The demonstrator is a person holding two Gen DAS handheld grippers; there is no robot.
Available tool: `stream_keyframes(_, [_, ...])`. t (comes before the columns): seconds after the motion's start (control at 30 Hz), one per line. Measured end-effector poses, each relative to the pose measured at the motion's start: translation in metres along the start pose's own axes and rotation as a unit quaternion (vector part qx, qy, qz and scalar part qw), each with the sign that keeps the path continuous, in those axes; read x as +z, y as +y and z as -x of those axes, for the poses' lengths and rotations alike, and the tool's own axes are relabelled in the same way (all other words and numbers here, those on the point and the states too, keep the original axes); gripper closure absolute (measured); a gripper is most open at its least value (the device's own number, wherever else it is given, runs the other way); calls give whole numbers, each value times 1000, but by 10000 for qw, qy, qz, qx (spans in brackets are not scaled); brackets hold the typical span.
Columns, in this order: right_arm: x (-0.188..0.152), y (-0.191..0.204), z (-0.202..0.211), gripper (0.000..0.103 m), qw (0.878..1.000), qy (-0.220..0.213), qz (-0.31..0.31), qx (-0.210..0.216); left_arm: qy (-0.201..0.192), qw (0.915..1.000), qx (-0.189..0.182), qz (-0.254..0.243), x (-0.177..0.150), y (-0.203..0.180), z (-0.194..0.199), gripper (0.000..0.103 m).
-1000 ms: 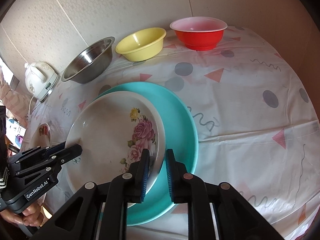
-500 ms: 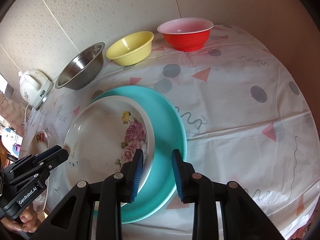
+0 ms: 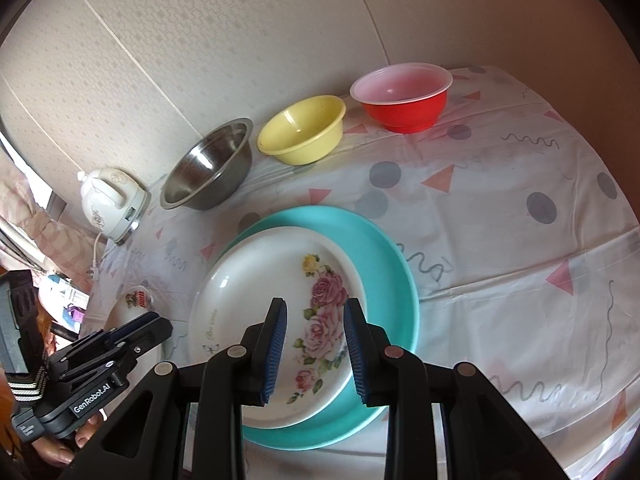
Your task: Organize plates and bowls
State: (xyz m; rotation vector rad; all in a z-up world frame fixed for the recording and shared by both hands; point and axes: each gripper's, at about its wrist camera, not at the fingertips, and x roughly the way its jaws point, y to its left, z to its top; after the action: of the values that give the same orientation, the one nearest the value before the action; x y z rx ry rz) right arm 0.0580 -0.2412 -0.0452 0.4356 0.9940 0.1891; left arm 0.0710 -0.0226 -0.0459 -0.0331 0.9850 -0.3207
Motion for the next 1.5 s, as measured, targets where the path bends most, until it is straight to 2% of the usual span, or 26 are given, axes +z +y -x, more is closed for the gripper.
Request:
stream_keyframes(0.23, [-5, 35, -2, 72, 9948, 214, 428, 905, -148, 9988, -35, 469, 0, 34, 19, 77])
stream_keyframes(0.4, [-19, 75, -16, 70, 9806, 706, 969, 1552, -322, 9957, 119, 861, -3, 71, 39, 77])
stream_keyframes(0.5, [-29, 96, -32, 70, 9710, 1061, 1200, 1777, -449, 9919, 159, 1176, -9, 98, 51, 77])
stream_keyframes(0.63, [-43, 114, -46, 67, 9636, 1347, 1466, 1786, -534, 9853, 217, 1608, -22, 138, 65, 63])
stream_keyframes(0.77, [-49, 124, -54, 65, 9599, 1478, 1618, 1747, -579, 9786, 331, 1946, -40, 172, 75, 63])
stream_keyframes(0.93, [-51, 124, -62, 65, 9579, 1618, 1614, 1736, -704, 9710, 208, 2276, -59, 202, 82, 65])
stream_keyframes(1.13, [-49, 127, -77, 65, 9560, 1736, 1460, 1858, -536, 9772, -14, 2055, -74, 204, 75, 65])
stream_keyframes(1.23, [-50, 132, -84, 63, 9543, 1773, 1463, 1911, -435, 9797, -155, 1950, -76, 201, 67, 72])
stream_keyframes(1.5, [-55, 142, -92, 66, 9543, 1727, 1732, 1714, -315, 9844, -6, 1729, -74, 194, 50, 72])
